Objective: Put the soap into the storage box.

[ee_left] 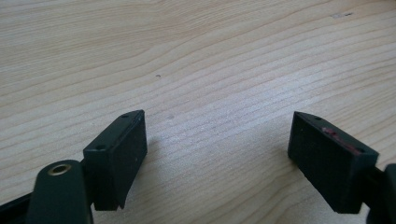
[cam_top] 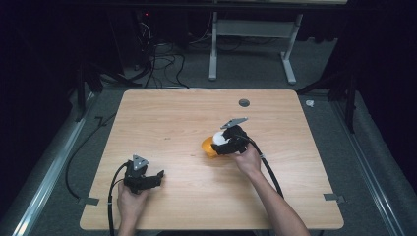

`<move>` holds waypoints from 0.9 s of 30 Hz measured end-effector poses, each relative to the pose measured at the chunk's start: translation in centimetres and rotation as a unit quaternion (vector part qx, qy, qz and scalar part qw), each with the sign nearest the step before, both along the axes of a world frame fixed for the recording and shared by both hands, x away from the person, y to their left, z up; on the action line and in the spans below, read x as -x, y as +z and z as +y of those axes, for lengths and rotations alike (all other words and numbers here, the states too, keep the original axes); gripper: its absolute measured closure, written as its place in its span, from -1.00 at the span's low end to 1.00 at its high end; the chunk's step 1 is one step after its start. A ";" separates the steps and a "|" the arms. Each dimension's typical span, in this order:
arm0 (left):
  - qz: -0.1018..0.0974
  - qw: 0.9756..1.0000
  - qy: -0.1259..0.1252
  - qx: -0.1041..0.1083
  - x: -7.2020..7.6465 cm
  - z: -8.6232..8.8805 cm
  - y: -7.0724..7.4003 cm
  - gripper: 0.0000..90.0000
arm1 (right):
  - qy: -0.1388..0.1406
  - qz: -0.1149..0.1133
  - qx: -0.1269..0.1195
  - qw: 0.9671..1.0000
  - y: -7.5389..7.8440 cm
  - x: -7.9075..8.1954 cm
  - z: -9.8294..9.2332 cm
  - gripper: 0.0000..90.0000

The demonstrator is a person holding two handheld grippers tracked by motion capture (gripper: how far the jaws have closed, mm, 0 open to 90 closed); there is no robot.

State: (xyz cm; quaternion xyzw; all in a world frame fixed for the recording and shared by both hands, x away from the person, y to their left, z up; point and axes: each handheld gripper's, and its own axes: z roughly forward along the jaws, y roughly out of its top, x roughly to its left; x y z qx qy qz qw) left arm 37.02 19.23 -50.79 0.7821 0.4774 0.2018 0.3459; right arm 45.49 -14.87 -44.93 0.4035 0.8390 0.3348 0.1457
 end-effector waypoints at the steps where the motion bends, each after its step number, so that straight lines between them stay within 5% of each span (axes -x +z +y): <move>1: 0.000 1.000 0.000 0.000 0.0 0.0 0.0 -0.55 | 0.002 -0.001 0.003 1.000 0.0 0.0 0.0 -0.45; 27: 0.000 1.000 0.000 0.000 0.0 0.0 0.0 -0.55 | 0.000 0.003 0.009 1.000 -0.7 0.1 0.3 -0.46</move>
